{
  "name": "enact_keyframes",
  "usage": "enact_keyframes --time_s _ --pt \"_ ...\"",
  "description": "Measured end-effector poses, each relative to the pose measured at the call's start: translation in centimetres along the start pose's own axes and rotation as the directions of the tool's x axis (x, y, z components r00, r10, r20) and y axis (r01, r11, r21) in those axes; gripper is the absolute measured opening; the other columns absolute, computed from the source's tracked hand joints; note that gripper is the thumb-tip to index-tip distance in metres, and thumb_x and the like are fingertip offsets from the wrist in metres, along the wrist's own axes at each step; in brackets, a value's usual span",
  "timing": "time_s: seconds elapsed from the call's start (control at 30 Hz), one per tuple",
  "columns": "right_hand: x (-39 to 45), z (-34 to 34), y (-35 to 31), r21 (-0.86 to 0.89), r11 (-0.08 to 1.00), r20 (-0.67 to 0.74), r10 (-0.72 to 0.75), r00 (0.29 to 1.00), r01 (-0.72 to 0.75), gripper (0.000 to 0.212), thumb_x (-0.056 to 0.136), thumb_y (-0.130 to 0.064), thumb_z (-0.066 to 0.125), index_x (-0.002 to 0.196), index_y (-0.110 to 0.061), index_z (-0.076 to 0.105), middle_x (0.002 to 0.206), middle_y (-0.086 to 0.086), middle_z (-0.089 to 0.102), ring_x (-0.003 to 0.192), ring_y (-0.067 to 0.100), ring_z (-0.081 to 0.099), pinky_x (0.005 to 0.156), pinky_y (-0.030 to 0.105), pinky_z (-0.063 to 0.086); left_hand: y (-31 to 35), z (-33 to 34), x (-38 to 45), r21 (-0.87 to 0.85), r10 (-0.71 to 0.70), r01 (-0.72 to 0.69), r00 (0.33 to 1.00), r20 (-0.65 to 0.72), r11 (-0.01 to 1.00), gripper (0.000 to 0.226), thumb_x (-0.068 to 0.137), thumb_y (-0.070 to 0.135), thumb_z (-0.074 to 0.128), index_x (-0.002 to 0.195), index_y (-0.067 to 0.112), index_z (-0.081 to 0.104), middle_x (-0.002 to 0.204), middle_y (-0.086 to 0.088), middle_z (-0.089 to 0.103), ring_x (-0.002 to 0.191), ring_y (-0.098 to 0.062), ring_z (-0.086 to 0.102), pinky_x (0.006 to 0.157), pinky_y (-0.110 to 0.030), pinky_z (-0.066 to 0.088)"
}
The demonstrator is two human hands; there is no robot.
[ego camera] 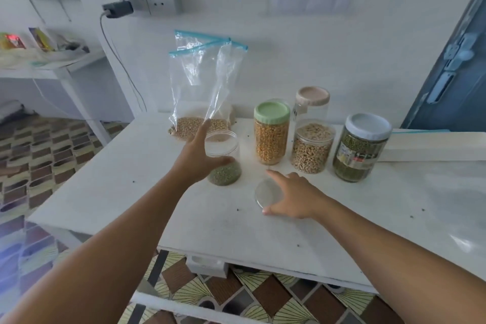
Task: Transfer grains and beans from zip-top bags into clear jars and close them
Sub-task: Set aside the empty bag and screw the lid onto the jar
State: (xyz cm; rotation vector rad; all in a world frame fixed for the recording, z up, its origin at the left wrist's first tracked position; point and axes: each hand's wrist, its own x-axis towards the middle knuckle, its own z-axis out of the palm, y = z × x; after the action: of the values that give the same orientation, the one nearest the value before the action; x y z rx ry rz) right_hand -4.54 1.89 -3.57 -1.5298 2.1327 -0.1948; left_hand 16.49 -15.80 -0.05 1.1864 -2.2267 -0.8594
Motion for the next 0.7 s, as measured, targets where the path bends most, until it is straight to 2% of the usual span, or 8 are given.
enact_keyframes --time_s 0.13,0.23,0.3,0.37,0.43,0.6,0.7 --pt "0.5 0.5 0.1 -0.032 0.999 -0.035 -0.037 0.999 0.036 0.098 0.078 -0.068 0.072 0.159 -0.049 0.019 0.151 0.01 0.037 0.14 0.034 0.032 0.108 0.043 0.04 -0.7 0.6 0.3 0.021 -0.01 0.011 1.0 -0.014 1.0 0.11 0.078 0.051 0.089 0.165 0.041 0.021 0.159 -0.007 0.037 0.141 -0.026 0.044 0.106 -0.034 0.039" --pt "0.8 0.4 0.2 -0.016 0.997 -0.051 -0.075 0.996 0.075 0.095 0.079 -0.064 0.074 0.156 -0.047 0.022 0.145 0.008 0.04 0.134 0.032 0.04 0.105 0.04 0.042 -1.0 0.7 0.2 0.003 -0.032 0.033 0.999 -0.015 0.999 0.11 0.076 0.053 0.089 0.164 0.04 0.024 0.156 -0.005 0.036 0.14 -0.025 0.045 0.111 -0.035 0.038" --pt "1.0 0.0 0.0 0.028 0.996 -0.074 -0.088 0.993 0.09 0.099 0.078 -0.062 0.077 0.156 -0.043 0.02 0.144 0.008 0.041 0.133 0.03 0.046 0.104 0.039 0.045 -1.3 0.4 0.5 -0.042 -0.069 0.069 0.998 -0.007 0.997 0.12 0.065 0.061 0.092 0.163 0.04 0.025 0.154 -0.002 0.037 0.138 -0.025 0.046 0.117 -0.044 0.04" --pt "1.3 -0.7 -0.5 0.071 0.992 -0.091 -0.101 0.991 0.107 0.109 0.074 -0.061 0.08 0.159 -0.04 0.015 0.151 0.009 0.038 0.136 0.028 0.046 0.106 0.04 0.047 -1.7 0.2 0.9 -0.074 -0.103 0.104 0.995 0.007 0.992 0.129 0.057 0.067 0.092 0.163 0.037 0.026 0.153 0.002 0.036 0.136 -0.025 0.048 0.117 -0.051 0.043" --pt "1.7 -1.5 -1.0 0.061 0.99 -0.111 -0.121 0.986 0.128 0.116 0.071 -0.062 0.081 0.159 -0.036 0.012 0.157 0.008 0.034 0.14 0.029 0.042 0.108 0.043 0.046 -1.8 0.1 1.2 -0.103 -0.126 0.127 0.992 0.021 0.987 0.127 0.056 0.064 0.094 0.162 0.035 0.03 0.152 0.004 0.034 0.133 -0.023 0.048 0.115 -0.051 0.045" --pt "2.5 -2.7 -2.7 0.051 0.985 -0.165 -0.156 0.974 0.167 0.12 0.067 -0.062 0.082 0.158 -0.03 0.011 0.158 0.006 0.04 0.141 0.029 0.041 0.11 0.044 0.044 -2.0 -0.2 2.3 -0.117 -0.143 0.157 0.983 0.119 0.981 0.119 0.058 0.055 0.099 0.158 0.039 0.037 0.145 0.007 0.029 0.132 -0.023 0.046 0.108 -0.05 0.052" --pt "3.0 -3.3 -4.2 0.029 0.984 -0.182 -0.167 0.969 0.175 0.123 0.066 -0.063 0.082 0.158 -0.03 0.008 0.16 0.006 0.037 0.143 0.028 0.039 0.111 0.044 0.043 -2.4 -0.6 3.0 -0.117 -0.127 0.148 0.977 0.169 0.982 0.123 0.044 0.064 0.099 0.15 0.042 0.041 0.142 0.006 0.03 0.132 -0.023 0.046 0.107 -0.05 0.053"
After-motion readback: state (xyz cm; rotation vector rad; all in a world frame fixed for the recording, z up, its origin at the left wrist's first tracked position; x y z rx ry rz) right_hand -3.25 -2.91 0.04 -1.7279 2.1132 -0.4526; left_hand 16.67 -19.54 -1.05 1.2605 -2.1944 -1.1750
